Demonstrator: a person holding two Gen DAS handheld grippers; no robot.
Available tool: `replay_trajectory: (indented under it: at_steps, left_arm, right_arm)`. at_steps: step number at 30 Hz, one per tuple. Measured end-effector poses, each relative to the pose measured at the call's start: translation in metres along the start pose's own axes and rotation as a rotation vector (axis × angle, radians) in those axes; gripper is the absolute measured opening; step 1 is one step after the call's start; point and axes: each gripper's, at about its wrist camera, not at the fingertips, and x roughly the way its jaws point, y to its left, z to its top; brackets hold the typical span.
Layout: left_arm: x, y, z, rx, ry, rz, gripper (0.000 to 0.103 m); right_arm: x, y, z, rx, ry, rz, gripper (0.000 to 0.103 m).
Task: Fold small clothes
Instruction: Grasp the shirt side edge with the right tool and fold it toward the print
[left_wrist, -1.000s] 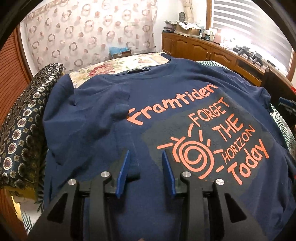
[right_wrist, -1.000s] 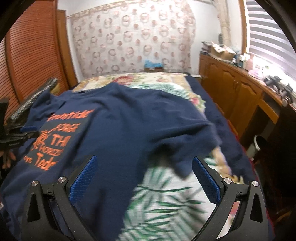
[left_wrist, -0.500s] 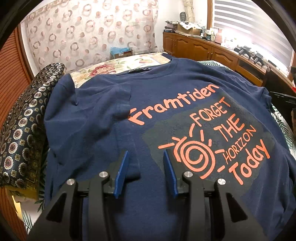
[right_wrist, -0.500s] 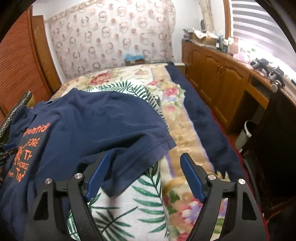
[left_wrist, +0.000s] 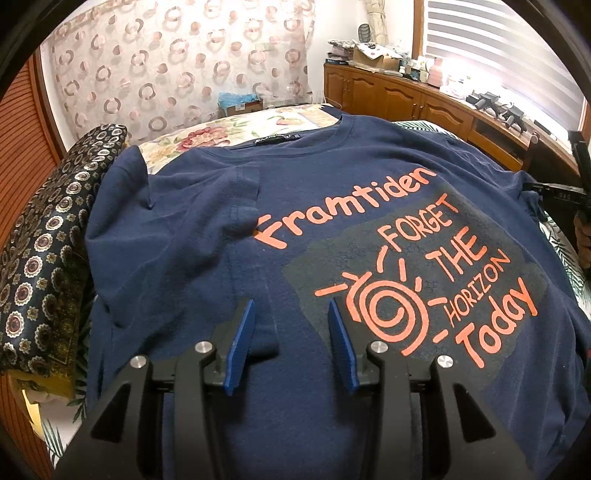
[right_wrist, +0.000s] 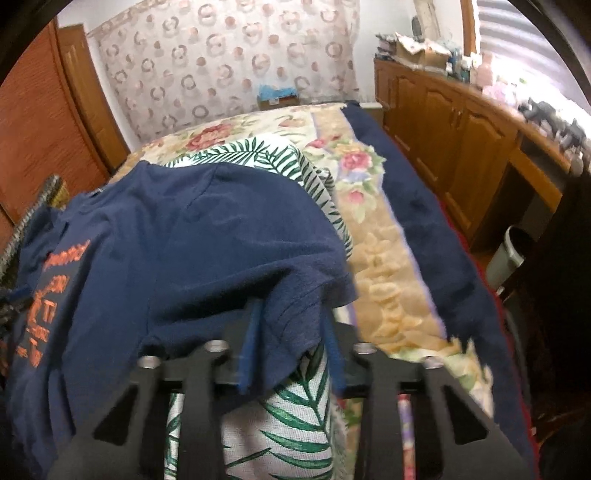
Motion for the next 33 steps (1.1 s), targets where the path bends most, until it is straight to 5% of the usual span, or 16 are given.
replay_trajectory:
  at_steps: [7, 17, 19, 21, 26, 33]
  left_arm:
    - [0.000, -0.002, 0.000, -0.001, 0.000, 0.001, 0.042]
    - [0.002, -0.002, 0.000, -0.004, 0.000, 0.010, 0.044]
    - [0.002, -0.002, 0.000, -0.007, 0.000, 0.007, 0.045]
    - [0.002, -0.003, 0.000, -0.008, 0.000, 0.007, 0.045]
    - [0.001, -0.003, 0.000, -0.012, 0.000, 0.003, 0.045]
    - [0.001, -0.003, 0.000, -0.013, 0.000, 0.002, 0.045]
  right_arm:
    - [-0.028, 0.026, 0.011, -0.103, -0.106, -0.052, 0.005]
    - [-0.053, 0.125, 0.051, -0.275, -0.171, 0.154, 0.006]
    - [-0.051, 0.146, 0.055, -0.277, -0.156, 0.244, 0.018]
    - [-0.050, 0.158, 0.057, -0.282, -0.156, 0.291, 0.041]
    - [-0.048, 0.158, 0.059, -0.279, -0.174, 0.244, 0.043]
    - [-0.008, 0.121, 0.043, -0.236, -0.052, 0.145, 0.043]
